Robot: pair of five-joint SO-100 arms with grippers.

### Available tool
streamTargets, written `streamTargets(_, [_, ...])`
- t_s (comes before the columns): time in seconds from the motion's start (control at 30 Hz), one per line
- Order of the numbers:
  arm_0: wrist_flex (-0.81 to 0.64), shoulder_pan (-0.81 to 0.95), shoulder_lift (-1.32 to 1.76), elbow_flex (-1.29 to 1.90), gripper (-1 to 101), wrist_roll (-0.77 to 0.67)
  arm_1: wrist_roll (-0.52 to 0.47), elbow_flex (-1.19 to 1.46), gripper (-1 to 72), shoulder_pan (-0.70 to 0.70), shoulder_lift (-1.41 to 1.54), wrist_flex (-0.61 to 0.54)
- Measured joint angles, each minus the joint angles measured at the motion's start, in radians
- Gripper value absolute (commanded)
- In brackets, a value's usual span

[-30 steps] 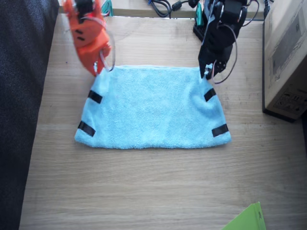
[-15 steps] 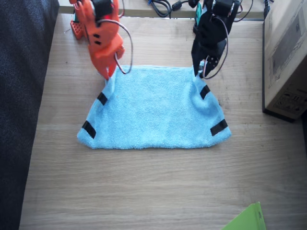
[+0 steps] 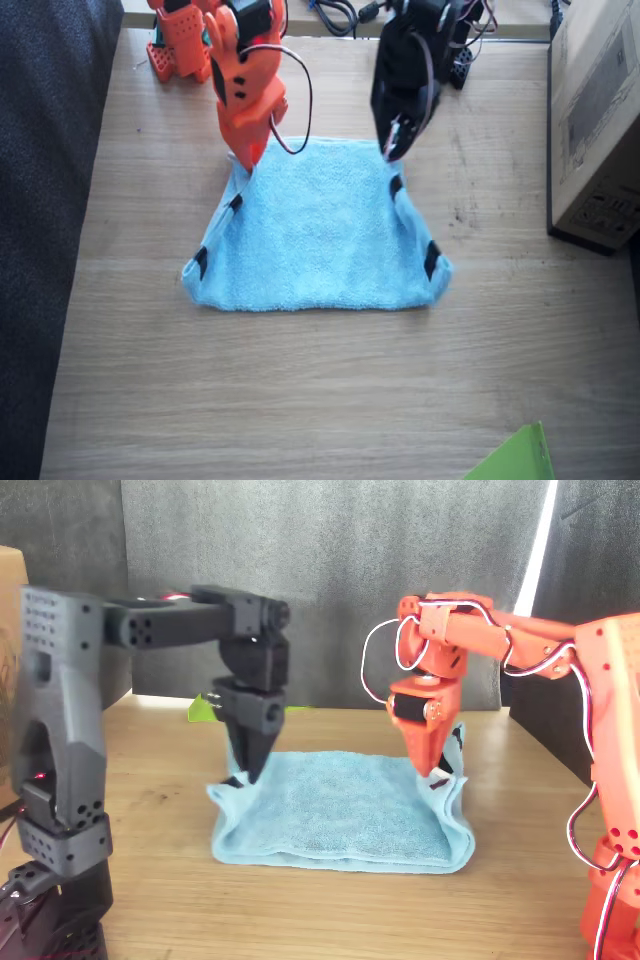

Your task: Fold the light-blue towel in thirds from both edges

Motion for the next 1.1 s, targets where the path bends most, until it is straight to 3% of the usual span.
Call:
streamTargets(0.47, [0.101, -0.078, -0.19, -0.304, 0, -0.002, -0.037, -0.23, 0.1, 0.086, -0.176, 0.009])
streamTargets(1.1, [0.095, -0.164, -0.207, -0.293, 0, 0.021, -0.081, -0.324, 0.0, 0.239, -0.221, 0.014])
